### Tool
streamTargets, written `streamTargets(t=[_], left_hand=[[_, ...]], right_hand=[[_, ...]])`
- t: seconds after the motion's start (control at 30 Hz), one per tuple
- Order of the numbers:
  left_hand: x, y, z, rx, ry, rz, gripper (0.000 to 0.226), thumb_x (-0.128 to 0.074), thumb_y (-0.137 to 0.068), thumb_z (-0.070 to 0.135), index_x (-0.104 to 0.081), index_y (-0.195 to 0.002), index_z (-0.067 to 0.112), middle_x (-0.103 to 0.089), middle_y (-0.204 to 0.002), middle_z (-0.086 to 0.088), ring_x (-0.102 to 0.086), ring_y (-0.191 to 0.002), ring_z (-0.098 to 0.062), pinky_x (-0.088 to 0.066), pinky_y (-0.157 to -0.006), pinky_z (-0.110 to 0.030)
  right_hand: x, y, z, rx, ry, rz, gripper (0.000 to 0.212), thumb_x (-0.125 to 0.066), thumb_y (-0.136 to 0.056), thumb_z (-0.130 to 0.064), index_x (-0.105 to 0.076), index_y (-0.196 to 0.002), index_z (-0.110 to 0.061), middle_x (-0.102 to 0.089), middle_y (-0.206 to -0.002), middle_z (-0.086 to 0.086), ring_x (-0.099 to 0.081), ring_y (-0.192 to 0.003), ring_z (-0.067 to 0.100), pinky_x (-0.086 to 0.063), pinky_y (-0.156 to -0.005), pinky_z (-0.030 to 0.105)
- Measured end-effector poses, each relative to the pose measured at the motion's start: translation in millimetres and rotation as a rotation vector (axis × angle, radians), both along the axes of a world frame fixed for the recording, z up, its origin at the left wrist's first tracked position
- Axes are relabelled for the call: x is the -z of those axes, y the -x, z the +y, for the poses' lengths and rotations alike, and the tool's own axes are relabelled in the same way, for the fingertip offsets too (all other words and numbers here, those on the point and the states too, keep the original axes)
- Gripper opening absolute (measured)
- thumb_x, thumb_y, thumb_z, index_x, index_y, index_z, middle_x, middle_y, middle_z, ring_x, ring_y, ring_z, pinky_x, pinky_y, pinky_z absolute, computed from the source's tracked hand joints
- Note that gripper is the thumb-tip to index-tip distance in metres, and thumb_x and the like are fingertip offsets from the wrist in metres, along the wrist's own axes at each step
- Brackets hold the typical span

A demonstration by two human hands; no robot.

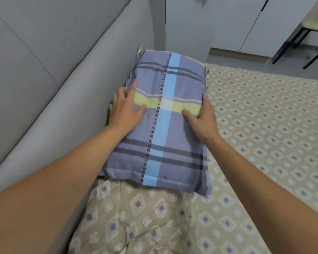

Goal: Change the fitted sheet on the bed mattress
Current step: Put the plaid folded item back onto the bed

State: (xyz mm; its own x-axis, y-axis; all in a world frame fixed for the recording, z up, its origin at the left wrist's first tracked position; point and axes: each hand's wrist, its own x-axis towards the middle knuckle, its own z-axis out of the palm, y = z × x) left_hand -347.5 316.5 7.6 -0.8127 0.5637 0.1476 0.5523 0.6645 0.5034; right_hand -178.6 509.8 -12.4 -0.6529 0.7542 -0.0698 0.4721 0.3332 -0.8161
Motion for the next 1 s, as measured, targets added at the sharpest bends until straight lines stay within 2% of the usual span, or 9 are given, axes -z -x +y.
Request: streamTargets(t=[0.07, 0.13, 0.23, 0.3, 0.4, 0.5, 0.7, 0.87, 1.0], left_hand=[[17.5, 4.6, 3.6, -0.028, 0.191, -0.012, 0.084, -0.066, -0.092, 0.056, -0.025, -0.163, 0.037, -0.035, -0.151, -0.014, -0.039, -0.137, -0.041, -0.041, -0.109, -0.057], [52.7, -11.3, -7.9, 0.035, 0.412, -0.149, 0.097, -0.064, -0.084, 0.076, -0.019, -0.163, 0.043, -0.024, -0.162, -0.017, -0.031, -0.146, -0.042, -0.035, -0.115, -0.057], [123.8, -41.0, -36.5, 0.104, 0.603, -0.3, 0.126, -0.062, -0.07, 0.092, 0.013, -0.162, 0.049, 0.012, -0.173, -0.015, 0.0, -0.16, -0.04, -0.021, -0.124, -0.058], [163.6, -46.2, -46.6, 0.097, 0.596, -0.31, 0.129, -0.064, -0.07, 0.091, 0.024, -0.157, 0.052, 0.023, -0.172, -0.012, 0.01, -0.161, -0.036, -0.016, -0.128, -0.056], [196.7, -42.1, -47.7, 0.079, 0.542, -0.281, 0.125, -0.073, -0.078, 0.074, 0.02, -0.158, 0.053, 0.021, -0.173, -0.008, 0.01, -0.161, -0.031, -0.017, -0.128, -0.055], [217.6, -40.5, -44.7, 0.073, 0.505, -0.219, 0.124, -0.078, -0.079, 0.063, 0.015, -0.16, 0.052, 0.017, -0.173, -0.008, 0.007, -0.16, -0.031, -0.022, -0.127, -0.056], [223.3, -38.0, -42.4, 0.087, 0.531, -0.215, 0.123, -0.077, -0.081, 0.059, 0.016, -0.16, 0.051, 0.018, -0.173, -0.009, 0.007, -0.16, -0.034, -0.023, -0.126, -0.056], [224.4, -38.7, -41.7, 0.076, 0.55, -0.19, 0.124, -0.078, -0.081, 0.062, 0.016, -0.161, 0.05, 0.016, -0.173, -0.011, 0.006, -0.16, -0.034, -0.018, -0.128, -0.054], [209.4, -47.6, -38.8, 0.042, 0.562, -0.17, 0.119, -0.076, -0.085, 0.06, 0.013, -0.163, 0.047, 0.009, -0.172, -0.015, -0.002, -0.159, -0.038, -0.019, -0.127, -0.055]], right_hand=[[30.0, 8.4, 9.3, -0.025, 0.1, -0.078, 0.094, -0.078, -0.089, -0.051, -0.028, -0.165, -0.026, -0.037, -0.163, 0.007, -0.041, -0.148, 0.028, -0.037, -0.12, 0.044], [72.9, -0.5, -2.6, -0.108, 0.196, -0.266, 0.101, -0.083, -0.082, -0.056, -0.029, -0.164, -0.033, -0.032, -0.167, 0.008, -0.04, -0.15, 0.032, -0.038, -0.121, 0.046], [132.8, -24.5, -35.4, -0.229, 0.253, -0.441, 0.112, -0.083, -0.079, -0.063, -0.011, -0.164, -0.048, -0.005, -0.174, 0.008, -0.025, -0.156, 0.037, -0.033, -0.124, 0.05], [162.1, -29.3, -49.7, -0.267, 0.143, -0.478, 0.111, -0.075, -0.084, -0.067, 0.002, -0.162, -0.054, 0.007, -0.175, 0.01, -0.009, -0.16, 0.042, -0.028, -0.125, 0.055], [184.5, -20.1, -65.1, -0.255, -0.003, -0.546, 0.108, -0.067, -0.089, -0.069, 0.011, -0.162, -0.051, 0.011, -0.175, 0.011, 0.005, -0.158, 0.05, -0.02, -0.125, 0.063], [190.9, -13.5, -68.1, -0.238, -0.083, -0.59, 0.107, -0.066, -0.091, -0.067, 0.01, -0.163, -0.049, 0.008, -0.175, 0.012, 0.005, -0.157, 0.052, -0.02, -0.123, 0.065], [196.4, -15.2, -68.5, -0.238, -0.155, -0.583, 0.106, -0.063, -0.09, -0.071, 0.008, -0.165, -0.047, 0.002, -0.175, 0.015, -0.001, -0.156, 0.055, -0.025, -0.122, 0.066], [201.9, -18.1, -62.9, -0.255, -0.173, -0.564, 0.105, -0.06, -0.088, -0.076, 0.008, -0.164, -0.049, -0.001, -0.175, 0.014, -0.003, -0.156, 0.055, -0.035, -0.117, 0.066], [200.7, -24.7, -57.8, -0.267, -0.103, -0.471, 0.105, -0.063, -0.088, -0.075, 0.004, -0.165, -0.049, -0.004, -0.175, 0.015, -0.002, -0.156, 0.055, -0.025, -0.122, 0.066]])
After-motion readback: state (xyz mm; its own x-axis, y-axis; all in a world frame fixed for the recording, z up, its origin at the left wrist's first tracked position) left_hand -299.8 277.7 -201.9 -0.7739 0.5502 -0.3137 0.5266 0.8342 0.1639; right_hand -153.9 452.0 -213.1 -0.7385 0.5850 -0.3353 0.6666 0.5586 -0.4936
